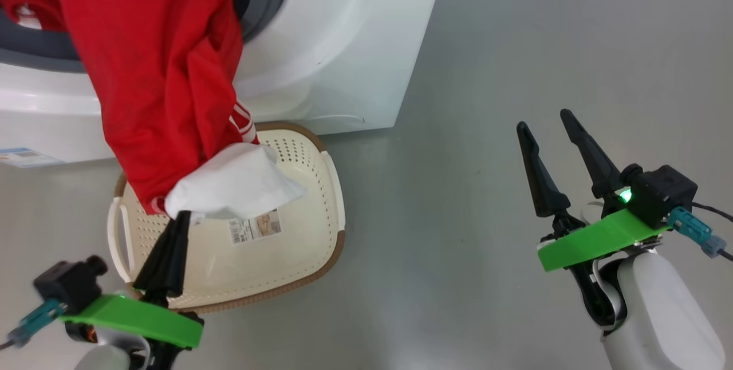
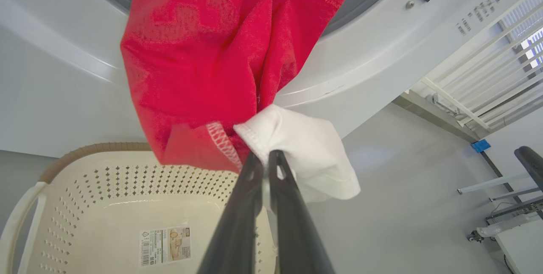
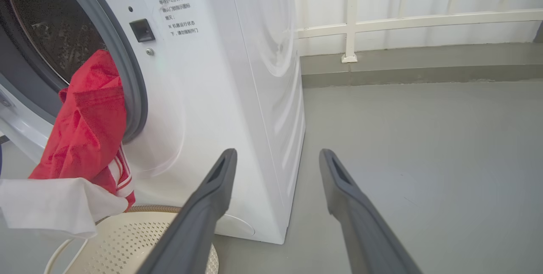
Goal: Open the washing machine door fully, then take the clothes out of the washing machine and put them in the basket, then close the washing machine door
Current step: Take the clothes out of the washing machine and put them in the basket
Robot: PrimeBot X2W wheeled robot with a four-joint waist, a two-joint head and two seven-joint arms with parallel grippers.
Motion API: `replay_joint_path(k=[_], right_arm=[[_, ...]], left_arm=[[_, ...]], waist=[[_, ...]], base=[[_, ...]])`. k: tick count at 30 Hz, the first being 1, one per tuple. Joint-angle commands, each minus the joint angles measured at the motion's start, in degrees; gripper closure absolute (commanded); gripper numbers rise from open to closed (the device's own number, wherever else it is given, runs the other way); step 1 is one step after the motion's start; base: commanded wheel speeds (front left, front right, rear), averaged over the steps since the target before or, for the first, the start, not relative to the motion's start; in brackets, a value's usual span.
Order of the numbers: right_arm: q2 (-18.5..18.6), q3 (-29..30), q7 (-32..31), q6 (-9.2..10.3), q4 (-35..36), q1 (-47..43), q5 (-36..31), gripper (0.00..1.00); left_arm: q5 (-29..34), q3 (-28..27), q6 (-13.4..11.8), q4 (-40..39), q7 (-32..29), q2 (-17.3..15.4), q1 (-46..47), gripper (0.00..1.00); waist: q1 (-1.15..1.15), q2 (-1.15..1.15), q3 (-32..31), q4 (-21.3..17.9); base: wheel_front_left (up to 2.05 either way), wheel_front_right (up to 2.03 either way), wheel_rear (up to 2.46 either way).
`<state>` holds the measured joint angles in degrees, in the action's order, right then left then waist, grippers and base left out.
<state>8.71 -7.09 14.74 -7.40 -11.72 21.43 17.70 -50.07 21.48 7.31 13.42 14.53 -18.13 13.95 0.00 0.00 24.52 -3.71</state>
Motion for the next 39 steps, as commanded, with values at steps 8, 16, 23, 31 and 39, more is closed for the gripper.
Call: replay_joint_path(k=[8, 16, 23, 31, 39], right_arm=[[-1.0, -1.7, 0.3, -0.09, 1.8, 2.1, -0.3, 0.0], [-1.7, -1.6, 0.3, -0.09, 2.3, 3.4, -0.5, 0.0], [-2.4, -1.8, 0.3, -0.09, 2.6, 4.8, -0.6, 0.0], [-3.0, -2.3, 0.3, -0.09, 2.6, 6.0, -0.7, 0.0], [-3.5, -2.7, 0.3, -0.09, 2.7, 6.4, -0.7, 0.0]], left_arm=[[-0.9, 7.2, 0.2, 14.7, 0.5, -1.2, 9.1, 1.0], [-2.2, 12.6, 0.2, 25.4, 0.5, -0.3, 16.5, 1.0], [-4.0, 15.8, 0.2, 33.7, 0.5, 0.1, 22.9, 1.0], [-7.4, 20.2, 0.2, 40.3, 0.5, 0.1, 28.0, 1.0], [-10.9, 23.5, 0.2, 43.6, 0.5, 0.0, 29.7, 1.0]], waist=[[0.0, 0.0, 3.1, -1.5], [0.0, 0.0, 6.4, -2.7], [0.0, 0.0, 9.0, -3.7], [0.0, 0.0, 10.8, -4.8], [0.0, 0.0, 11.6, -5.5]], base=[[0.0, 0.0, 0.0], [0.0, 0.0, 0.0], [0.0, 0.0, 0.0], [0.0, 0.0, 0.0], [0.0, 0.0, 0.0]])
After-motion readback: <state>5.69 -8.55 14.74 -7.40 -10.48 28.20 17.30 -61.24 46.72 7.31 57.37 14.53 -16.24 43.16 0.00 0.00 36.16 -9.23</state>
